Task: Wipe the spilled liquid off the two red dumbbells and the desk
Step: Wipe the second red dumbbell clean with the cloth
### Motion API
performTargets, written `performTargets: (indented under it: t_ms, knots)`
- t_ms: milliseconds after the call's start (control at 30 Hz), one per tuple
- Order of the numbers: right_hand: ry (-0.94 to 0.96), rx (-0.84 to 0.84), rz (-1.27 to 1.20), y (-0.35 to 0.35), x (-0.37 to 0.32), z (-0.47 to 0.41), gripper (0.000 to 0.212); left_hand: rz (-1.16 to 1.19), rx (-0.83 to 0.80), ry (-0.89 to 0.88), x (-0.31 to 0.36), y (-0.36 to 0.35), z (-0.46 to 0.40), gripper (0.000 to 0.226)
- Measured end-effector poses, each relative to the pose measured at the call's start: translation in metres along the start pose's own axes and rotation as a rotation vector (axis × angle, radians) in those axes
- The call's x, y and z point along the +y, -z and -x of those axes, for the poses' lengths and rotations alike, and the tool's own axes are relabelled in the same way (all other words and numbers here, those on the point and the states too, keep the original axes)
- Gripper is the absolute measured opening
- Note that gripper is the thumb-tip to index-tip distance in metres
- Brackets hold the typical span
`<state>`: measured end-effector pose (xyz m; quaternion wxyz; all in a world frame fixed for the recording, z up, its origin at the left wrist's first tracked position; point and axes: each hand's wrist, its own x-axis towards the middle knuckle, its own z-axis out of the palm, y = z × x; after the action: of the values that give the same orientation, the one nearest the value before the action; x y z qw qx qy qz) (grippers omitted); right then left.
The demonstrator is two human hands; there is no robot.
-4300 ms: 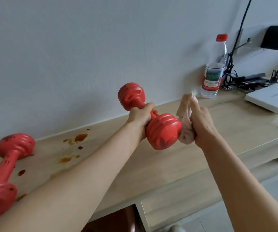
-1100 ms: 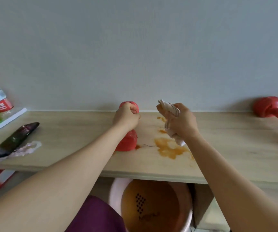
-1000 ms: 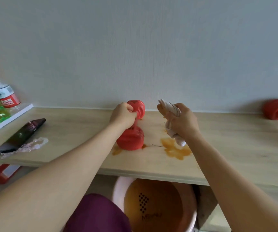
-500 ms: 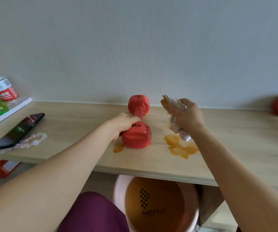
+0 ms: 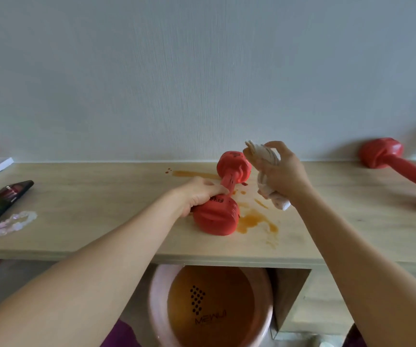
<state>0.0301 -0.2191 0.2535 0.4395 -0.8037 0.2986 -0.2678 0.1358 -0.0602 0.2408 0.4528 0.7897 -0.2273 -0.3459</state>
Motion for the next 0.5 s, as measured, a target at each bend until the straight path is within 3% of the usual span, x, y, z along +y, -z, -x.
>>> performTargets:
  t_ms: [200,300,367,500]
  knots:
    - [0.137,-0.045,0.220,0.006,0.006,0.009,0.033,0.030,0.030,-0.146,-0.004,0.014,0.007,0.055]
    - [0.272,-0.019,0.255,0.001,0.003,0.016,0.029,0.107,-0.114,-0.297,-0.019,0.030,0.018,0.060]
    - [0.376,-0.044,0.418,-0.008,-0.002,0.021,0.027,0.088,-0.218,-0.344,-0.028,0.033,0.022,0.070]
    - [0.330,-0.031,0.722,-0.027,0.005,0.014,0.032,-0.086,-0.181,-0.411,-0.037,0.022,0.023,0.057]
